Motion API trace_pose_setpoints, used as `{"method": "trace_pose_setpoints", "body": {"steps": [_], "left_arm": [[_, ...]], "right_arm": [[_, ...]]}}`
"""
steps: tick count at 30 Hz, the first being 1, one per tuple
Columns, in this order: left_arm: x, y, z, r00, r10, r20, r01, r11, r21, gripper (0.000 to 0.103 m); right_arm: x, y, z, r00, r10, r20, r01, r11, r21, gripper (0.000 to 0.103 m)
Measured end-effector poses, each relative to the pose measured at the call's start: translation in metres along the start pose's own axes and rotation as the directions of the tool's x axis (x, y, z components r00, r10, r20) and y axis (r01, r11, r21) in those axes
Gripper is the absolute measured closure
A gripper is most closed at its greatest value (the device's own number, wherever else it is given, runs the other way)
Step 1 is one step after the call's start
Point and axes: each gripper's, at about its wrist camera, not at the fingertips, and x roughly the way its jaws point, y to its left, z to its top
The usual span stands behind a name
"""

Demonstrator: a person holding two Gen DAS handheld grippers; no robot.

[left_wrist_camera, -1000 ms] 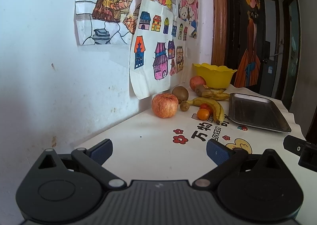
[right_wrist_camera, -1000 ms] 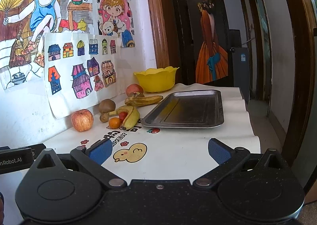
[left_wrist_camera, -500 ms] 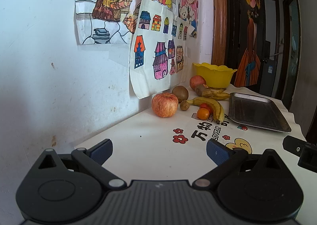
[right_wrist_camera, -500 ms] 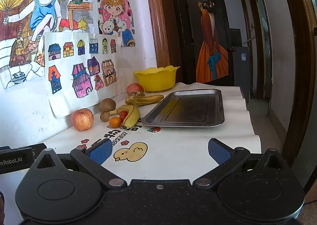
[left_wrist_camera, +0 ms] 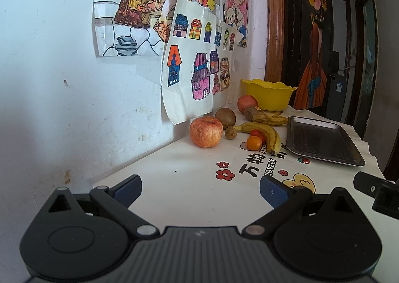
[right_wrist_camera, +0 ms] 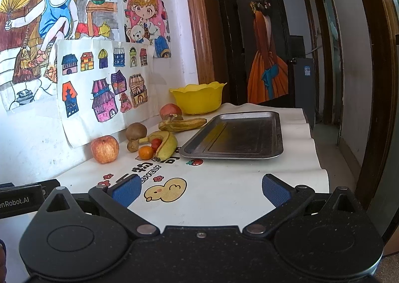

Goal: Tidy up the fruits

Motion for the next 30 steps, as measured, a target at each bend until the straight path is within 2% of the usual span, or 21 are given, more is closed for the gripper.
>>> {"method": "trace_pose_setpoints", "body": {"steps": [5,13,18,21,24,27,30], "left_arm": [[-0.003,-0.003,0.009,1.0,-0.017,-0.015,0.017,1.0,0.002,0.0],[-0.014,0.001,0.037,1.0,-0.023,0.009,0.023,0.999,0.042,0.0],[-0.017,0.004,0.062,0.999,-0.033,0.031,0.032,0.998,0.049,0.0],[-0.015,0.006,0.079,0.998,-0.041,0.041,0.039,0.998,0.042,0.0],[-0.009,0.008,0.099,0.996,-0.083,0.034,0.082,0.996,0.022,0.0],[0.002,0.01,0.118,0.995,-0.098,0.023,0.098,0.995,0.0,0.0],[0.014,0.011,0.131,0.996,-0.085,0.022,0.085,0.996,-0.004,0.0]], "right_arm": [[0.001,0.008,0.007,0.999,0.012,-0.05,-0.013,1.0,-0.021,0.001],[-0.016,0.018,0.036,0.998,0.057,-0.031,-0.06,0.995,-0.082,0.001],[-0.026,0.03,0.066,0.996,0.088,0.004,-0.087,0.992,-0.092,0.001],[-0.032,0.036,0.092,0.985,0.17,0.014,-0.169,0.985,-0.038,0.001],[-0.036,0.045,0.118,0.972,0.23,0.054,-0.229,0.973,-0.023,0.001],[-0.038,0.055,0.142,0.963,0.246,0.111,-0.244,0.969,-0.031,0.001],[-0.033,0.062,0.161,0.957,0.247,0.152,-0.246,0.969,-0.024,0.001]]}}
